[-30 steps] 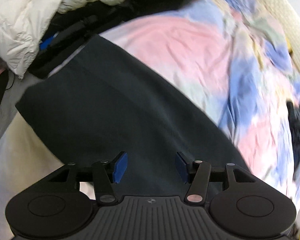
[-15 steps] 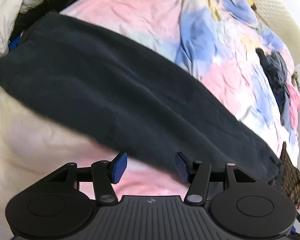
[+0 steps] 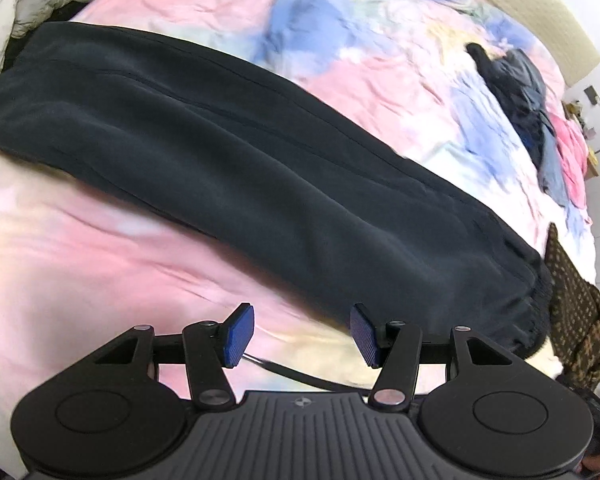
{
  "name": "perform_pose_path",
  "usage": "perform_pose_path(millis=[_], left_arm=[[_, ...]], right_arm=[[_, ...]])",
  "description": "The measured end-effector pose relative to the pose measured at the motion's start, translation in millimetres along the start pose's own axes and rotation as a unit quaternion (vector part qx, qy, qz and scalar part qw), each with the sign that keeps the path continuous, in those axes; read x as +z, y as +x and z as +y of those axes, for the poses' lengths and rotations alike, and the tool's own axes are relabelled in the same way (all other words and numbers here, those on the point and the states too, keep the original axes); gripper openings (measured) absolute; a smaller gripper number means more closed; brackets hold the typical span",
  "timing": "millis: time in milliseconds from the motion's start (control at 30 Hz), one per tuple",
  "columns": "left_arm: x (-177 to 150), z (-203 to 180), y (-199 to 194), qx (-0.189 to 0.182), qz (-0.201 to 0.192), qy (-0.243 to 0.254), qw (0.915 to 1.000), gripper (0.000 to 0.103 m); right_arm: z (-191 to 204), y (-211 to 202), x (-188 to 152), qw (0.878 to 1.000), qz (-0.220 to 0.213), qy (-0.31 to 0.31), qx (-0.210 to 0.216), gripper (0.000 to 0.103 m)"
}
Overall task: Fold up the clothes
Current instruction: 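Move the open right gripper to the trousers' elastic waistband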
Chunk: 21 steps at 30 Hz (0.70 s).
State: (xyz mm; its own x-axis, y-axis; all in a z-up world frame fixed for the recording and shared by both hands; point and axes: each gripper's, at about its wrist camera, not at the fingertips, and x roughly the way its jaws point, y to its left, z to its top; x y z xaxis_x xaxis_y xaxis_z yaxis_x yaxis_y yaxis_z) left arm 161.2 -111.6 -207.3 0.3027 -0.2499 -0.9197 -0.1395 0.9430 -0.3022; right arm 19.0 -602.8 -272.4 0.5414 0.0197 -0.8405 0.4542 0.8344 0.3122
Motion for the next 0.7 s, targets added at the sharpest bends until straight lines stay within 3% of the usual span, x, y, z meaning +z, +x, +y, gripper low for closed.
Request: perform_pose_path(millis=[167,333,533,700], left_arm=[[-37,-77,14,0.005,0.016,-0.002,0.9999,0.056],[-52,-124,4,0.028,0.013,0.031,0.9990,0.056],[-52,-129,-9,0.068,0.009,0.003,0.9976,0.056],[-45,-126,-25,0.093,-0.009,-0.043,0.9947,0.056]], right_arm=[[-21,26,17,0.991,0.036,-0.123,0.041,0.051],[-25,52,32,0.967,0.067,-0.229,0.086,0.050],[-22,85,45,0.927,0.095,-0.343,0.120,0.049],[-17,101,54,0.894,0.137,-0.380,0.195,0.046]])
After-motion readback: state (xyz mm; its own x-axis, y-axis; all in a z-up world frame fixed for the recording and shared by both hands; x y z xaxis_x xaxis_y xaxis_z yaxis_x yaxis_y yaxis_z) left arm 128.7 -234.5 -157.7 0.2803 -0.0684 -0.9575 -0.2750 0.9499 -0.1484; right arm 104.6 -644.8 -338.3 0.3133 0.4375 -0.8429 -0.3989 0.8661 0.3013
